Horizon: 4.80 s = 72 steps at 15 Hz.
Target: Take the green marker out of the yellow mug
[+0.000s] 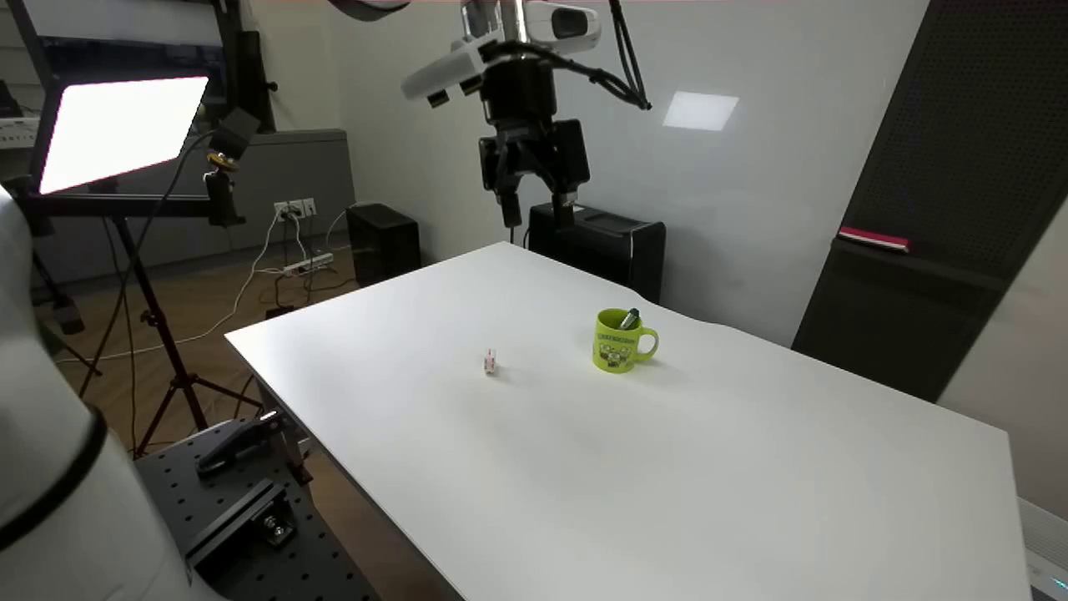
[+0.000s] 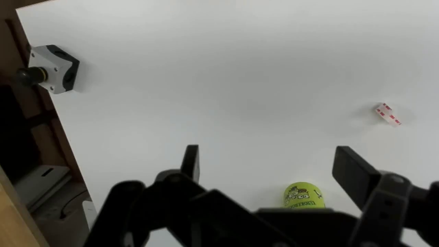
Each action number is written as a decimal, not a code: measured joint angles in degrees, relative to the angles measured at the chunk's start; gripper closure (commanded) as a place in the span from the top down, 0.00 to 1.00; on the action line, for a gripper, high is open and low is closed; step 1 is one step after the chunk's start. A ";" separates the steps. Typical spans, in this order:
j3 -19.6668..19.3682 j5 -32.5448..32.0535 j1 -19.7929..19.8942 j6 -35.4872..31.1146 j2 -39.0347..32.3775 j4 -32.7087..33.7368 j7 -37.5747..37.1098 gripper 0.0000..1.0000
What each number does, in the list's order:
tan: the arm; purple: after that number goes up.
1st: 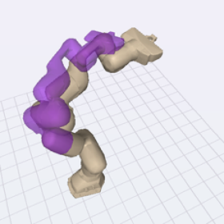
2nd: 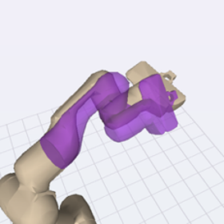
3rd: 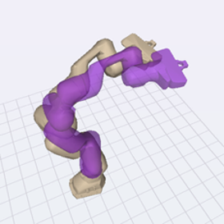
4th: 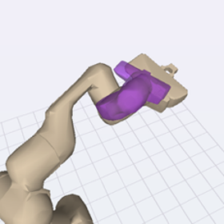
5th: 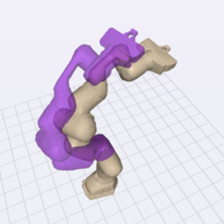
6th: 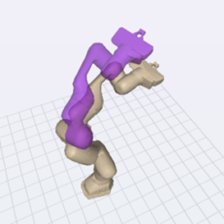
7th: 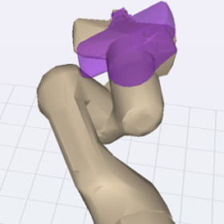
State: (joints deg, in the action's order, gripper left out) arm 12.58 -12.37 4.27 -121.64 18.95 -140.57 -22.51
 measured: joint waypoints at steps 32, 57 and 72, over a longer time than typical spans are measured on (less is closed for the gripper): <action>-13.94 12.34 0.48 18.93 -40.96 49.62 29.11 1.00; -10.66 18.94 -0.07 31.24 -67.02 83.40 34.84 1.00; -10.51 19.07 0.05 30.07 -70.89 83.89 35.05 1.00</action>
State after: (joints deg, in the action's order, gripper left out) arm 2.08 6.70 4.33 -91.57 -51.94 -56.68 12.54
